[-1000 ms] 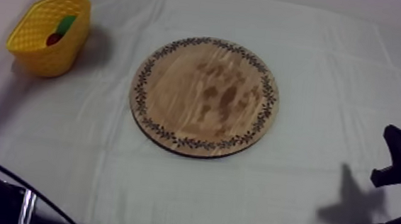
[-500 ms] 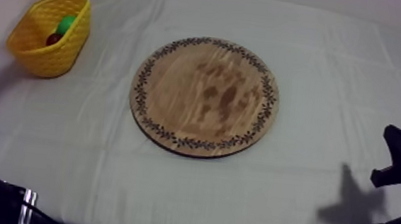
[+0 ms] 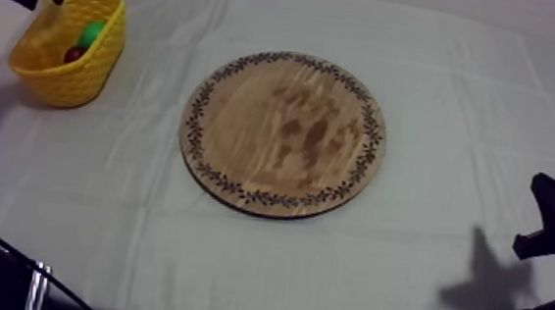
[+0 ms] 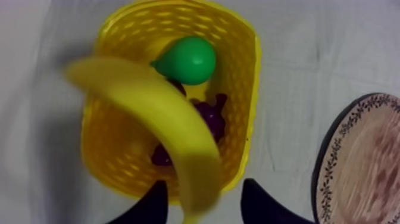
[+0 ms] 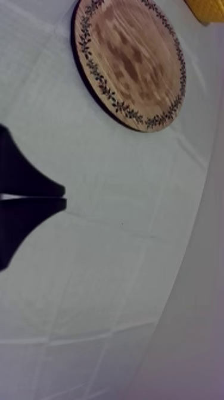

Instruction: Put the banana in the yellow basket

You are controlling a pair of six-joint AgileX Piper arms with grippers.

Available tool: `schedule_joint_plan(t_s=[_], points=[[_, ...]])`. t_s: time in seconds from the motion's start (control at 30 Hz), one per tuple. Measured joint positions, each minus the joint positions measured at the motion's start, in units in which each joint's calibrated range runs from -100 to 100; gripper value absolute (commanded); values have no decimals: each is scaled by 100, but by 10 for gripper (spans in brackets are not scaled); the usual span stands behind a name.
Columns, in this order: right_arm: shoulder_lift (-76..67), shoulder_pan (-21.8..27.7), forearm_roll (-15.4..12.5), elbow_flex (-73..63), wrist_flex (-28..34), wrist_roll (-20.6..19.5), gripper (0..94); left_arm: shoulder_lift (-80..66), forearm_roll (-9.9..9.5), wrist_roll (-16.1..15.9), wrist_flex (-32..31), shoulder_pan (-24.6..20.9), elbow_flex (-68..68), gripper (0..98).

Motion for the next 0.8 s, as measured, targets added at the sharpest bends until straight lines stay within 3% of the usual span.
schedule_joint_plan(t_s=[0.17,0.43,0.63,0.8], points=[[0,0,0,0,7,0,5,-260,39,5,-115,-39,140,654],[0,0,0,0,0,0,5,-1489,45,85,-238,1,357,531],[0,0,0,0,0,0,5,-2688,45,68,-516,36,715,370],[0,0,0,0,0,0,5,-3685,56,52,-920,52,1262,162]])
